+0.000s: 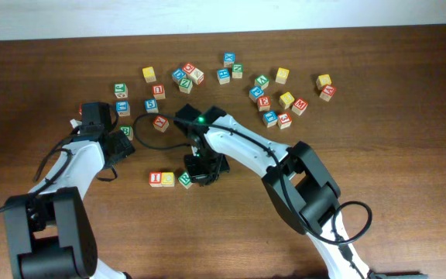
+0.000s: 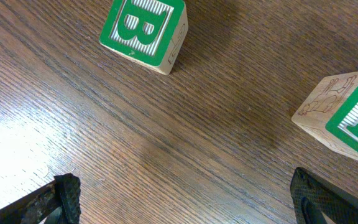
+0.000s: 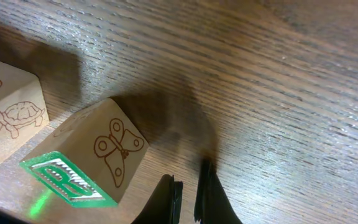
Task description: Spell out ICRA
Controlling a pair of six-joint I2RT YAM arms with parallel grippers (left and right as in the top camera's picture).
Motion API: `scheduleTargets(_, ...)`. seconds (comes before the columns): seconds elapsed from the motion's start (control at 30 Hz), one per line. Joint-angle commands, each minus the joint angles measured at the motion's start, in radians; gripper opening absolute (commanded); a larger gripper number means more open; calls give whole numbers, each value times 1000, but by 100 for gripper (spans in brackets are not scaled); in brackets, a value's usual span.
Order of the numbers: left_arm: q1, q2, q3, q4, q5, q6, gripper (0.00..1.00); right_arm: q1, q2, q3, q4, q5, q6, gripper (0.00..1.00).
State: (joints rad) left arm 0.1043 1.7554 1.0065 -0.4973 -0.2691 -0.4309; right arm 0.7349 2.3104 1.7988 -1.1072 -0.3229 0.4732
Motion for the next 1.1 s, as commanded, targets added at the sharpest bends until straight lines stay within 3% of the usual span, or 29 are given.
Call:
scheduleTargets(0.0, 1, 8, 10, -1, 0, -2, 99, -4, 6, -10, 43, 101, 7, 5)
scheduleTargets(0.2, 1, 8, 10, -1, 0, -2, 99, -4, 6, -10, 71, 155, 7, 7)
scheduleTargets(1.07, 1, 8, 10, -1, 0, -2, 99, 0, 6, -10, 111, 64, 7, 8)
